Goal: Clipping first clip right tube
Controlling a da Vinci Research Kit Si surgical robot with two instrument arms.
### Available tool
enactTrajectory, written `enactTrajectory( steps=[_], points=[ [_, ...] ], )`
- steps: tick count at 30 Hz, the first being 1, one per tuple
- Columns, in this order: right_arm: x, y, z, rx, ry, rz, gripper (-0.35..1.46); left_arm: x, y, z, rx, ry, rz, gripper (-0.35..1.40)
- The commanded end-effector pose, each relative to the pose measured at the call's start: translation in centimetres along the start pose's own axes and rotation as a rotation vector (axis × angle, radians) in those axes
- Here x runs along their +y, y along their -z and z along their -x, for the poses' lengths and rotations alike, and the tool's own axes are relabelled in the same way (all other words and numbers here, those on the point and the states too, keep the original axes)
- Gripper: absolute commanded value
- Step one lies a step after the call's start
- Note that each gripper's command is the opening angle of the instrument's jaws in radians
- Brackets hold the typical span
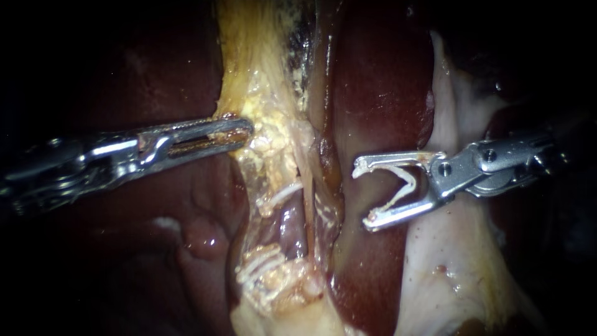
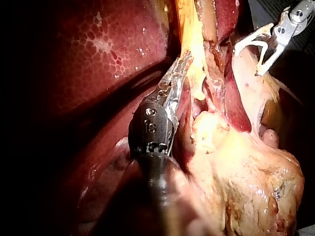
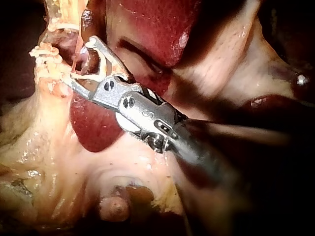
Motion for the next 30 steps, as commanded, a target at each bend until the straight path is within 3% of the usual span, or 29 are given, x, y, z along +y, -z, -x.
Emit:
enactTrajectory(
  steps=[1,7,15,20,30],
  points=[
    [-0.02,-0.04,0.04,0.002,0.002,-0.011,0.60,-0.01,0.02,0.01,0.001,0.001,-0.001,-0.35],
    [-0.14,-0.31,0.23,0.001,-0.027,-0.061,0.59,-0.09,0.27,0.22,0.009,0.018,-0.005,-0.35],
    [-0.28,-0.76,0.56,-0.017,-0.146,-0.129,0.58,-0.17,0.68,0.49,-0.034,0.007,0.000,-0.35],
    [-0.25,-0.92,0.71,-0.029,-0.185,-0.141,0.58,-0.30,0.82,0.55,-0.047,0.002,-0.003,-0.35],
    [-0.07,-1.00,0.89,-0.055,-0.192,-0.130,0.57,-0.49,0.91,0.56,-0.055,-0.010,0.003,-0.35]
  ],
)
